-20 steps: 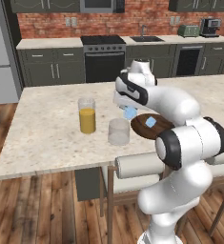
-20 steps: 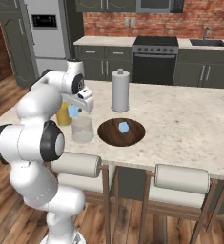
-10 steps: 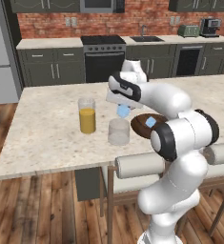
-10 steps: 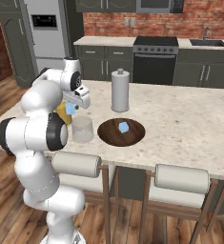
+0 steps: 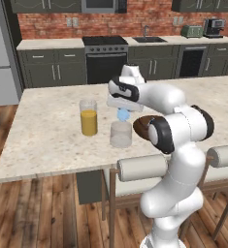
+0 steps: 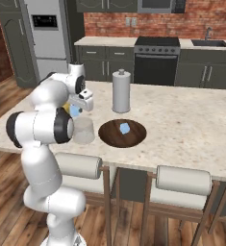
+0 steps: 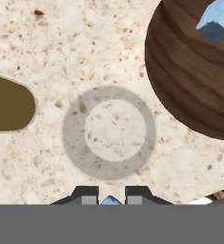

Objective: There are two ice cubes in the ice bowl. Place both ice cubes in the glass cup.

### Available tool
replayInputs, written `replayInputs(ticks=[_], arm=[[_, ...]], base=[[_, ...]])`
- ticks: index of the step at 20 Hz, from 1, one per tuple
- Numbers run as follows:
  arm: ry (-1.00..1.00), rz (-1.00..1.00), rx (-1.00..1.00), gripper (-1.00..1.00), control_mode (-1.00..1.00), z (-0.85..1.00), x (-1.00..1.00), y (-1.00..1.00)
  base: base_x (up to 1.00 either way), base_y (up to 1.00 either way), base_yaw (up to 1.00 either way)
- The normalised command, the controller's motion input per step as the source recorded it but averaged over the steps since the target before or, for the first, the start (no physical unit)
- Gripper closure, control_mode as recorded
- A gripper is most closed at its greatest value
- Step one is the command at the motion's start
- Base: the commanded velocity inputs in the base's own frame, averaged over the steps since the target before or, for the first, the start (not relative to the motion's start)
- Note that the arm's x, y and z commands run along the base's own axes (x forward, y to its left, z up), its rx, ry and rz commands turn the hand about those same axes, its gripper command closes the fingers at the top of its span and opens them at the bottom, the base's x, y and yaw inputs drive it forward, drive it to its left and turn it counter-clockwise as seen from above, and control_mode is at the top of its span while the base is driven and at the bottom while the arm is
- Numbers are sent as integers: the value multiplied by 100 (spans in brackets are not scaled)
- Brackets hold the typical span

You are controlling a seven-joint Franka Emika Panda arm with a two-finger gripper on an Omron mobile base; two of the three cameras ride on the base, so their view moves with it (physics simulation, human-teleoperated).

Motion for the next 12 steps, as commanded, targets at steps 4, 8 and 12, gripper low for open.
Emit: replayInputs(ticks=[4,8,12], arm=[[5,0,0,100,-100,-20,30,0],[4,0,0,100,-100,-18,27,0],[4,0,0,100,-100,-17,30,0]], base=[[0,0,0],[0,0,0],[0,0,0]])
